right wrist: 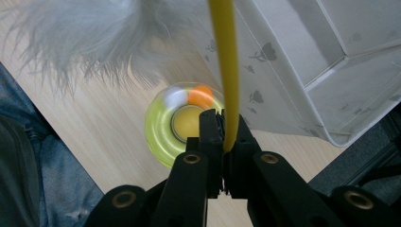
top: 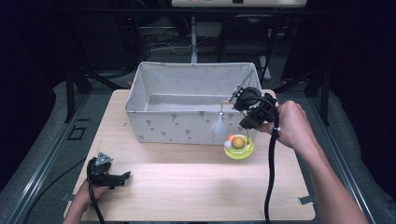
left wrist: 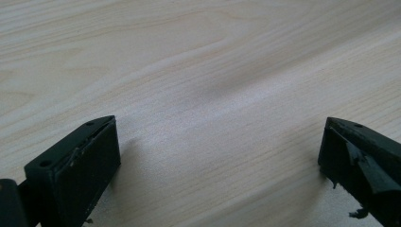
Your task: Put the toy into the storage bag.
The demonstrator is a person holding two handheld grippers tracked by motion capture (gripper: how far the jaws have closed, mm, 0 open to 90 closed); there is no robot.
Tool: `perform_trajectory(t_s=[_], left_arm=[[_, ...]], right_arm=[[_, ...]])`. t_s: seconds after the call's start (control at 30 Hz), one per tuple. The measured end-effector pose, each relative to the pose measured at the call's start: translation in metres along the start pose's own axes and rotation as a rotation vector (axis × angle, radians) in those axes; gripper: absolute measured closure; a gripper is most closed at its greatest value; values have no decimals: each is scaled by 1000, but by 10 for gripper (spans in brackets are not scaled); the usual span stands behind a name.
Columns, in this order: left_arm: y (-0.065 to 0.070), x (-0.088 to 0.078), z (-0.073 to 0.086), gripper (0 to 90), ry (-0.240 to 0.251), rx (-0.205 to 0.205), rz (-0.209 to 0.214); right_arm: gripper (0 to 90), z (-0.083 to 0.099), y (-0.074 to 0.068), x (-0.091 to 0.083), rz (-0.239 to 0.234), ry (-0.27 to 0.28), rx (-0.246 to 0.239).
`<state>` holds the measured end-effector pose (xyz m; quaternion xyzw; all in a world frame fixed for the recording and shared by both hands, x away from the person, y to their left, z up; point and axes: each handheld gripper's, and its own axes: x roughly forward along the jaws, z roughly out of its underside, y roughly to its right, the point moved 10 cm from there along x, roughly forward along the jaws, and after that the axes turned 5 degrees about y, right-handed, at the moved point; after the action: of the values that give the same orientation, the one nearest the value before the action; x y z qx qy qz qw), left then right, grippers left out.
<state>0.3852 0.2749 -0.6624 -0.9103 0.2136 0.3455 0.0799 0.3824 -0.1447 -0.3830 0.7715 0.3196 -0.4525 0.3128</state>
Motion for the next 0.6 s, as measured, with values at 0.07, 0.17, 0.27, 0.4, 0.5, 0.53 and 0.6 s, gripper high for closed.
perform_trajectory(t_s=[0.07, 0.17, 0.27, 0.4, 0.5, 0.53, 0.6], left_arm=[[0, 0, 0, 0, 0, 0, 0], [0, 0, 0, 0, 0, 0, 0], [0, 0, 0, 0, 0, -3, 2], [0, 0, 0, 0, -1, 0, 2], [0, 0, 0, 0, -1, -1, 1], [0, 0, 0, 0, -1, -1, 1], [0, 0, 0, 0, -1, -1, 1]], right_arm=[[877, -1, 2, -1, -1, -4, 0], [877, -4, 5, -3, 5, -10, -4], [877, -7, 7, -6, 4, -5, 4], [877, -9, 12, -12, 15, -11, -2], [877, -12, 14, -16, 17, -5, 2], [877, -13, 15, -17, 17, -1, 6], [877, -15, 16, -19, 26, -9, -2]])
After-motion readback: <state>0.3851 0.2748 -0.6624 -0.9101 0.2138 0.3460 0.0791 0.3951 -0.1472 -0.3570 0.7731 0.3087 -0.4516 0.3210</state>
